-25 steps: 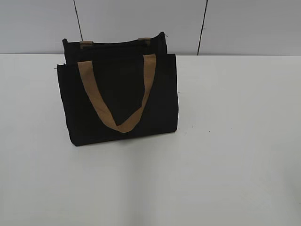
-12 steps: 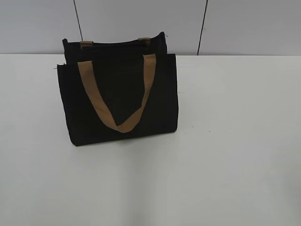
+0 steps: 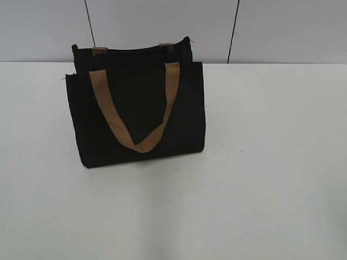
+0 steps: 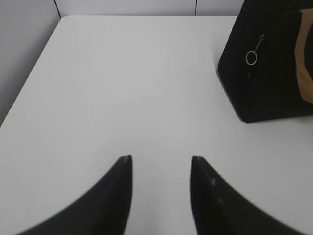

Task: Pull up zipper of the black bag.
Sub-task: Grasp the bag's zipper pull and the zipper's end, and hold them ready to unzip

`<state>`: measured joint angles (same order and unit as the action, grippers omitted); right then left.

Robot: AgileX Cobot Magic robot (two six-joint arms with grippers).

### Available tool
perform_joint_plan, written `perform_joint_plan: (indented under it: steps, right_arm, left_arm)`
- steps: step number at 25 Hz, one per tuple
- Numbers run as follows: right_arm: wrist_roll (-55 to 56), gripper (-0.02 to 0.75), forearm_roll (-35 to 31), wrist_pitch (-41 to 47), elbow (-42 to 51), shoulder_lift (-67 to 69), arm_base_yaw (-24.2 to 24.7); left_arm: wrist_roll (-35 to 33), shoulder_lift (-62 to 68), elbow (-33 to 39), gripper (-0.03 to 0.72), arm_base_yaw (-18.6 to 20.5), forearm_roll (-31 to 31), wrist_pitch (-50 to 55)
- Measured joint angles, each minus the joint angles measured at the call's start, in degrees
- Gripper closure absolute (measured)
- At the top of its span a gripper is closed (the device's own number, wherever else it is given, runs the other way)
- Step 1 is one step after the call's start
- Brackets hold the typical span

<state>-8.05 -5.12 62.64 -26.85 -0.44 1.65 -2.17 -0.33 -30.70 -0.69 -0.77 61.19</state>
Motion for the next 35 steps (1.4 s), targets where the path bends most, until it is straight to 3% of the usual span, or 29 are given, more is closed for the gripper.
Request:
perform_joint_plan:
  steps: [2, 4, 9, 12, 18, 25, 35]
  right_arm:
    - [0.0, 0.361, 0.0, 0.0, 0.0, 0.0, 0.0]
    - [0.0, 0.361, 0.0, 0.0, 0.0, 0.0, 0.0]
    - [0.0, 0.361, 0.0, 0.0, 0.0, 0.0, 0.0]
    - [0.0, 0.361, 0.0, 0.0, 0.0, 0.0, 0.0]
    - [0.0, 0.361, 0.0, 0.0, 0.0, 0.0, 0.0]
    - [0.0, 0.361, 0.0, 0.0, 0.0, 0.0, 0.0]
    - [0.0, 0.361, 0.0, 0.0, 0.0, 0.0, 0.0]
  left_arm:
    - [0.0, 0.0, 0.0, 0.216, 0.0, 0.0, 0.0]
    - [0.0, 0.0, 0.0, 0.146, 0.0, 0.1, 0.0]
    - [0.0, 0.0, -0.1, 0.115, 0.0, 0.8, -0.3]
    - [0.0, 0.0, -1.3, 0.113, 0.0, 1.8, -5.6]
    - [0.0, 4.2, -1.6, 0.111, 0.0, 3.1, -25.5]
    - [0.5, 24.8, 2.0, 0.111, 0.0, 4.1, -49.6]
    - [16.1, 65.6, 6.6, 0.127, 0.0, 17.0, -97.2]
